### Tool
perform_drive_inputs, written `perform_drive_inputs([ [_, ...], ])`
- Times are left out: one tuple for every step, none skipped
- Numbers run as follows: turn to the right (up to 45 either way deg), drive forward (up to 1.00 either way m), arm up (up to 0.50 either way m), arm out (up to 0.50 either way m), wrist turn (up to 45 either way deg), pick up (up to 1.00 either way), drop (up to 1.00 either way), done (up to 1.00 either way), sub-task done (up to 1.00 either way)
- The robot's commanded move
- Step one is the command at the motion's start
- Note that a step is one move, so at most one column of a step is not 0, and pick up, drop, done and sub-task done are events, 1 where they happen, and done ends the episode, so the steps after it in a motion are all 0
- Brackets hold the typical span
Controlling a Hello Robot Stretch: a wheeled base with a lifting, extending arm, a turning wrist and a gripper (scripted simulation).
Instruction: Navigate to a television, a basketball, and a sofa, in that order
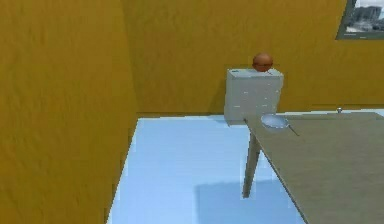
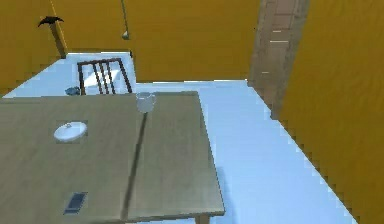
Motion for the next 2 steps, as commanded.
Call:
perform_drive_inputs([
  [0.0,1.00,0.00,0.00,0.0,0.00,0.00,0.00,0.00],
  [-12.0,0.00,0.00,0.00,0.0,0.00,0.00,0.00,0.00],
])
